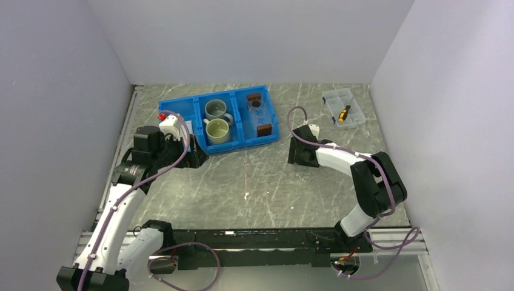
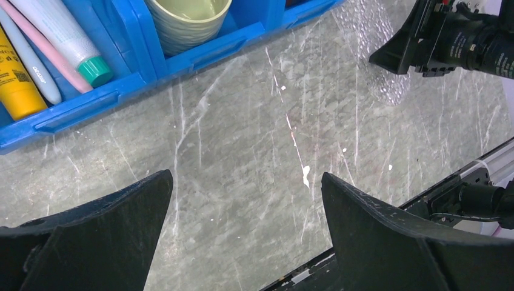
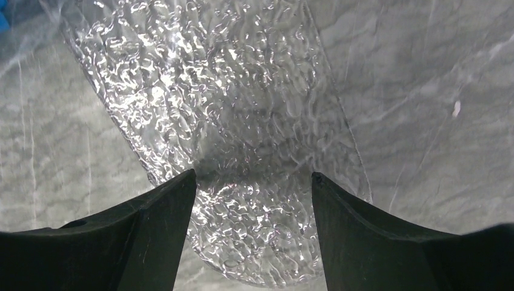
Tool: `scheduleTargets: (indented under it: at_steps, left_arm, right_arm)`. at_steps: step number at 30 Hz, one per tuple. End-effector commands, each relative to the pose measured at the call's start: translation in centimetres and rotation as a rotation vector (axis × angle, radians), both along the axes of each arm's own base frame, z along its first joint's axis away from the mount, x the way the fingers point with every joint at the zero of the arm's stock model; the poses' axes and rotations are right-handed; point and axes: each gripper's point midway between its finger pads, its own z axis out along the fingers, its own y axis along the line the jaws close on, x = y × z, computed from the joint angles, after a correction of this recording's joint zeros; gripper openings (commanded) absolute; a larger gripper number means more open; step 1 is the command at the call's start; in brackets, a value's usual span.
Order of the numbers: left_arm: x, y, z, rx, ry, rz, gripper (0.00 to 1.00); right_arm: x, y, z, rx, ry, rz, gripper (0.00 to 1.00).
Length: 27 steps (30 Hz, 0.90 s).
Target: Prepare toiletry sets of a toothbrush and toothpaste on the tray
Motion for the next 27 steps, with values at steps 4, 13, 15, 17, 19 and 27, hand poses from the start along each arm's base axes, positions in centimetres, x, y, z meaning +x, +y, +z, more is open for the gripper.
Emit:
scheduleTargets:
  at_steps: [4, 13, 15, 17, 19, 27]
  left_arm:
    - [-0.1, -0.4, 1.1, -0.008, -0.063, -0.033, 1.00]
    - [-0.4, -0.5, 1.3, -0.019, -0.075, -0.039, 0.99]
    - [-0.4, -0.5, 1.3, -0.020, -0.076, -0.038, 0.99]
    - [-0.5, -0.5, 1.3, -0.019, -0.076, -0.041, 0.99]
    - [-0.6, -0.5, 1.4, -0.023, -0.078, -0.043, 0.99]
    - [-0.8, -0.8, 1.6, -0.036, -0.090, -0.055, 0.99]
  right_arm:
    - [-7.9, -0.3, -2.6, -0.028, 0.228, -0.034, 0.72]
    - [-12.9, -0.1, -1.9, -0.033, 0.245, -0.027, 0.72]
    - [-14.0, -0.3, -1.7, -0.033, 0.244, -0.031, 0.72]
    - [-15.1, 0.2, -1.6, 0.000, 0.248, -0.029, 0.72]
    - [-15.8, 0.1, -1.3, -0.004, 0.240, -0.039, 0.72]
    - [-15.1, 0.7, 2.5, 0.032, 0.131, -0.062, 0.75]
